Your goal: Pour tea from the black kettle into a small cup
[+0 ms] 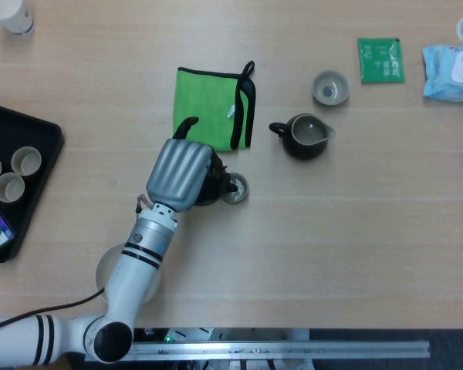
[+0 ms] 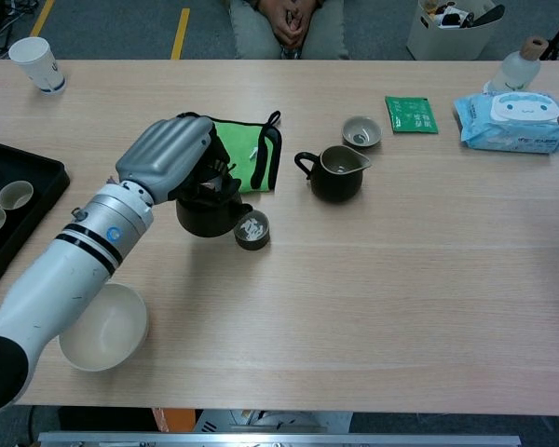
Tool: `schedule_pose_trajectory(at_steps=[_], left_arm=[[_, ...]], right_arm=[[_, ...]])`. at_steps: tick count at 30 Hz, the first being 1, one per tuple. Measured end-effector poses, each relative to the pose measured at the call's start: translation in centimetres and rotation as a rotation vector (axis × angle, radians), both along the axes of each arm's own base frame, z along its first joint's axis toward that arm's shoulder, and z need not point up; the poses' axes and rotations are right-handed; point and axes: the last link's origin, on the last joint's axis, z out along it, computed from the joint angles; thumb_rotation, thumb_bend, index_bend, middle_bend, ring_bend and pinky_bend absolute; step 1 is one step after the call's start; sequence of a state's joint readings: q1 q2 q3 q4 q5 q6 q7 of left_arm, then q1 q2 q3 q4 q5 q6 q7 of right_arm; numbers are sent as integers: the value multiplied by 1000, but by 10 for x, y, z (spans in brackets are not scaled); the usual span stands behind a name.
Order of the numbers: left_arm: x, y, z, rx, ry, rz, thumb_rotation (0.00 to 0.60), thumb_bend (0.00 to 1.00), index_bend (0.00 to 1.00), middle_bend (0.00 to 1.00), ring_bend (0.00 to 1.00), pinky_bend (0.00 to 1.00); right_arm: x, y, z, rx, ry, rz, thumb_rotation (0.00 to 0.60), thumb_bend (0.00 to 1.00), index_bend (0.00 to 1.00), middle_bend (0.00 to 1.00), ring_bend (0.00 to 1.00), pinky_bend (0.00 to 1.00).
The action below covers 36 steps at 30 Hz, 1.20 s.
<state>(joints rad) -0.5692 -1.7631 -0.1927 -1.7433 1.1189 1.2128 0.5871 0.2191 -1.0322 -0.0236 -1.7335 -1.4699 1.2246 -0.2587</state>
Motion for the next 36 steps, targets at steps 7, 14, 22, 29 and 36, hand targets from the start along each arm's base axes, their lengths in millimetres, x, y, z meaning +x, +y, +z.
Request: schedule_pose_trajectory(at_steps=[7, 14, 22, 29, 36], left_arm=[[-19, 4, 22, -21, -112, 47, 600, 380, 1000, 1000, 896, 142], [-44, 6, 30, -28, -149, 63, 600, 380, 978, 1000, 855, 141], [-72, 12, 24, 7, -94, 66, 600, 380, 965, 1000, 840, 142], [-91, 20, 15, 46, -30, 52, 600, 379, 952, 1000, 826, 142], [-106, 24, 8, 66, 43, 40, 600, 380, 930, 985, 801, 143]], right_arm=[[1, 0, 0, -2, -6, 0, 600, 200, 101, 188, 98, 196], [1, 0, 0, -2, -6, -7, 600, 200, 101, 188, 98, 196], [-1, 1, -1, 0, -8, -16, 600, 200, 101, 188, 98, 195], [-2, 2, -1, 2, -12, -25, 600, 200, 101, 188, 98, 195], [-2, 1, -3, 6, -11, -26, 600, 200, 101, 188, 98, 195]])
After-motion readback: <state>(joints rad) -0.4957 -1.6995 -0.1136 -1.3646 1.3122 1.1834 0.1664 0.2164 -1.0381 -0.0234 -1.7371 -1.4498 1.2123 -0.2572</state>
